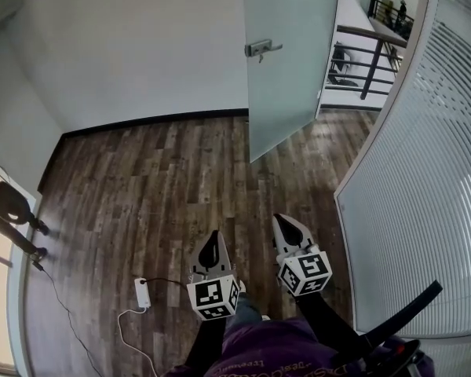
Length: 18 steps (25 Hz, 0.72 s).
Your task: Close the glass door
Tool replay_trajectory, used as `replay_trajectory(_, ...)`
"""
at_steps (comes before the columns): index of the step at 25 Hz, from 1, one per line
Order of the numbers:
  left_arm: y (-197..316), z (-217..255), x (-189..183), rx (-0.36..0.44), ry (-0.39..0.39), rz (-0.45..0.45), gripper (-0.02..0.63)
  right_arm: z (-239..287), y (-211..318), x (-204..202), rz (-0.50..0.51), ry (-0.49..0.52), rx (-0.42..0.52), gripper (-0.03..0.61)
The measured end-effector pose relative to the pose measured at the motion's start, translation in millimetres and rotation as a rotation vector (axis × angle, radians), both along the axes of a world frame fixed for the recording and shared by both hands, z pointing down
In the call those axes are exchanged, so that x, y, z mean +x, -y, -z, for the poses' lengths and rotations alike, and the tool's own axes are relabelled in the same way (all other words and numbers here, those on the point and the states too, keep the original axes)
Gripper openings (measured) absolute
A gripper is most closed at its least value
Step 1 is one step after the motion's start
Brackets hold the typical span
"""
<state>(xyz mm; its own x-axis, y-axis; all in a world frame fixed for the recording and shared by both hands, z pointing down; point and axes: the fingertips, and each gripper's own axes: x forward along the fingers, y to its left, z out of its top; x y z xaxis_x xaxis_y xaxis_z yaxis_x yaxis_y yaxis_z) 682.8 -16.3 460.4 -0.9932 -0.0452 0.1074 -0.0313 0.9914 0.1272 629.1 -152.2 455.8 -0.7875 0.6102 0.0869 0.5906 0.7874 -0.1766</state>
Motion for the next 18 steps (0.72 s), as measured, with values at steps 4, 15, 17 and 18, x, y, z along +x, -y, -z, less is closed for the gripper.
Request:
replay_trajectory(4, -16.2, 4.7, -35.2, -0.004, 0.016, -0.012, 0.0, 2.4, -17.1, -30.6, -0.007, 0.009, 0.0, -0.003)
replay_trajectory(15, -86.9, 2.7, -117.7, -0.006, 0.025, -0.022, 0.0, 1.7, -81.0, -113.4, -0.031, 0.016, 0.002, -0.003)
replay_trajectory(17, -101.2, 2.4, -128.8, -0.006, 0.028, -0.017, 0.0, 0.5, -92.4, -122.8, -0.033, 0.02, 0.007, -0.003)
replay_trajectory(18, -106.5, 1.6, -133.7, -0.007, 0.028, -0.017, 0.0, -1.0, -97.0, -126.5, -0.034, 0.018, 0.009, -0.003)
